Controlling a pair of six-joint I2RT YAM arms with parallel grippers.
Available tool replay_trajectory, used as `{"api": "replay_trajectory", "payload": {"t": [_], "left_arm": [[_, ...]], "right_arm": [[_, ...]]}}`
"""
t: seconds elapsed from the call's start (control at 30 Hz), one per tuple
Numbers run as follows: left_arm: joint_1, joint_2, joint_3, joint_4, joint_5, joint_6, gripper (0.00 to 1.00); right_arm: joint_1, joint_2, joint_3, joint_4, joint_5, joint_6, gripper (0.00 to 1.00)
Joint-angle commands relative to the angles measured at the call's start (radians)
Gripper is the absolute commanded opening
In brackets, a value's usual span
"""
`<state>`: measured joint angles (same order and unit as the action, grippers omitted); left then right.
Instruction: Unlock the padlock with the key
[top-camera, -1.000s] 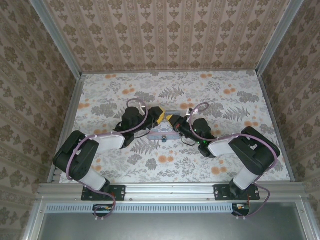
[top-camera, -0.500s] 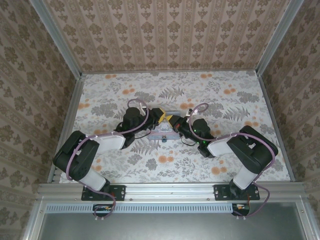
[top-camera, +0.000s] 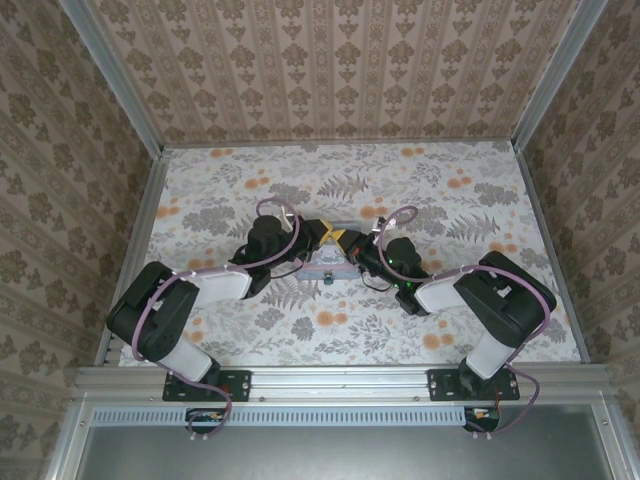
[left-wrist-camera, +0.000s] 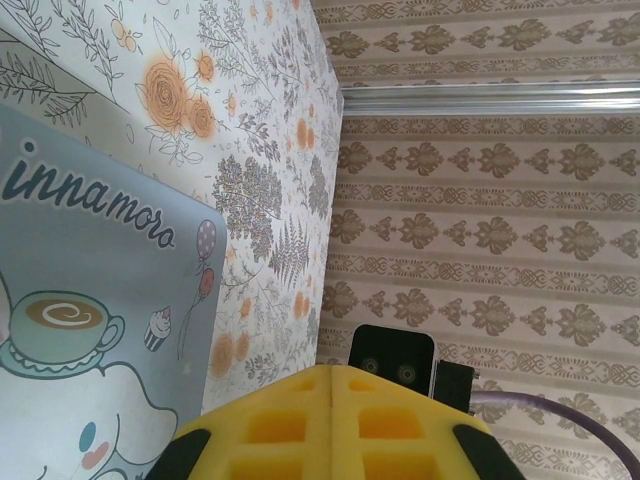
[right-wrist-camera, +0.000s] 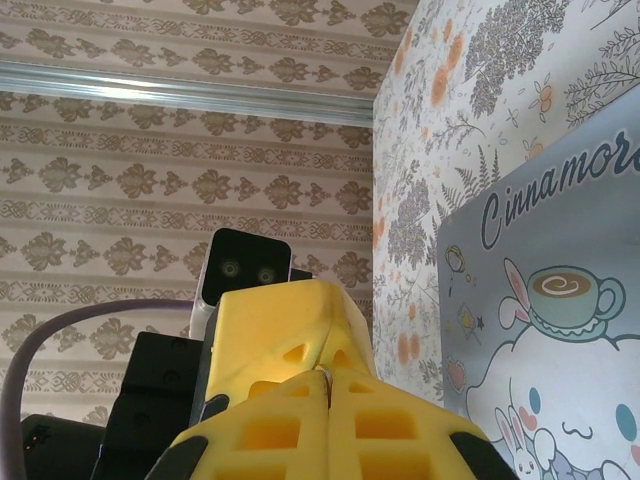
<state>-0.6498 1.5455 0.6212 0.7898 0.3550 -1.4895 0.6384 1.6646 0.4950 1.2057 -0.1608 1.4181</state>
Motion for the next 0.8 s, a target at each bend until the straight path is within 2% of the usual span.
{"api": "replay_trajectory", "payload": {"t": [0.0,0.03,0.07,0.13,0.2,0.53,0.7,0.77], "left_arm": [[-0.008,-0.038,0.003,-0.016,-0.016,0.037,0.0],[-0.008,-0.042,0.003,-0.023,-0.017,0.046,0.0],[-0.008,-0.046,0.003,-0.029,-0.019,0.055,0.0],[-0.003,-0.06,0.006,-0.049,-0.018,0.085,0.0],[0.006,-0.075,0.012,-0.072,-0.009,0.126,0.0],[0.054,-0.142,0.108,-0.254,0.095,0.372,0.0],[0.061,-0.156,0.18,-0.357,0.146,0.49,0.0],[0.061,-0.157,0.202,-0.371,0.163,0.515,0.0]], "right_arm": [[-0.005,-0.016,-0.019,0.038,0.014,0.003,0.0],[-0.006,-0.023,-0.024,0.034,0.014,-0.001,0.0],[-0.009,-0.031,-0.03,0.025,0.015,-0.006,0.09],[-0.02,-0.06,-0.044,-0.009,0.006,-0.024,0.36],[-0.037,-0.093,-0.066,-0.043,0.002,-0.048,0.48],[-0.151,-0.283,-0.074,-0.329,-0.112,-0.247,0.57],[-0.197,-0.38,-0.016,-0.549,-0.15,-0.402,0.75],[-0.211,-0.415,-0.005,-0.614,-0.135,-0.46,0.89]]}}
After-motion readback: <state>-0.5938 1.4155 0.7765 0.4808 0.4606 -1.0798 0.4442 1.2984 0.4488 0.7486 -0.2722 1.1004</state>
